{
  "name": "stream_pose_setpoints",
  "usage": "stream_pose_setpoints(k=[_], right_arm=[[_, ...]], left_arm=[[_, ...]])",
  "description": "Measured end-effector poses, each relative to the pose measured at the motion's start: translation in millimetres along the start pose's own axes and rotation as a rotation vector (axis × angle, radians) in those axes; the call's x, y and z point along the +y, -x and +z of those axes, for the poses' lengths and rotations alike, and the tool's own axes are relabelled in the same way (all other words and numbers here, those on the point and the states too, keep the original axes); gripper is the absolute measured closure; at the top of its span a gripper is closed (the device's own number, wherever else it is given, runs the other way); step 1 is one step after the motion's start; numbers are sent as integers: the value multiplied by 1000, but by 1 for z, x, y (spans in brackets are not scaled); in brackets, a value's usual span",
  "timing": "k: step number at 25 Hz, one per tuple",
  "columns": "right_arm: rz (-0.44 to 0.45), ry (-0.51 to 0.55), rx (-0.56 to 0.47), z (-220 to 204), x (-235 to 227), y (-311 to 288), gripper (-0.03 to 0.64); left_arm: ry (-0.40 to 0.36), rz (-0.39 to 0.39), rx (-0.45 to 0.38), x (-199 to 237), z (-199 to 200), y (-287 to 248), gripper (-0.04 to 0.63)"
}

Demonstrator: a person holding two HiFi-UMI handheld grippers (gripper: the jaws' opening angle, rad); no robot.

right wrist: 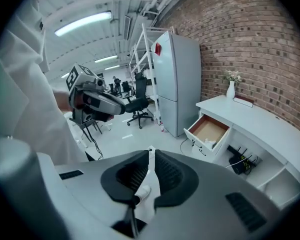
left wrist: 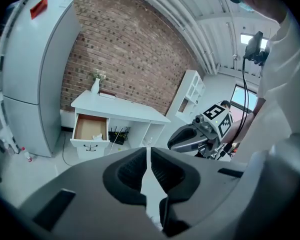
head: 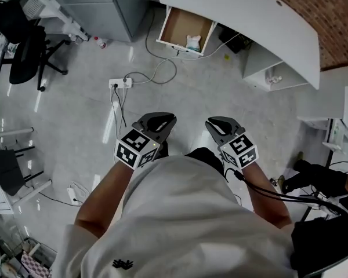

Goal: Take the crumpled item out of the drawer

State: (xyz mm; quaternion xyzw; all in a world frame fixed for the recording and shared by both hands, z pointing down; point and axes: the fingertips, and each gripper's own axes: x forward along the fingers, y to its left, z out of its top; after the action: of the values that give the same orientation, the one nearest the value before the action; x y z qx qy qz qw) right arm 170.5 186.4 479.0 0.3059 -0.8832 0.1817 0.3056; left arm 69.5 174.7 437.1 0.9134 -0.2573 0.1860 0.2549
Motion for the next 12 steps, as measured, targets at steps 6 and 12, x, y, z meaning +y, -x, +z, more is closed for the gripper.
stream_pose_setpoints(k=[6, 12], right_arm=[[-32, 112, 33, 65, -25, -68, 555], [-22, 172, 74, 84, -97, -124, 555]], left_arm=[[29, 10, 6, 83, 18, 24, 569], [89, 93, -35, 146, 45, 10, 569]])
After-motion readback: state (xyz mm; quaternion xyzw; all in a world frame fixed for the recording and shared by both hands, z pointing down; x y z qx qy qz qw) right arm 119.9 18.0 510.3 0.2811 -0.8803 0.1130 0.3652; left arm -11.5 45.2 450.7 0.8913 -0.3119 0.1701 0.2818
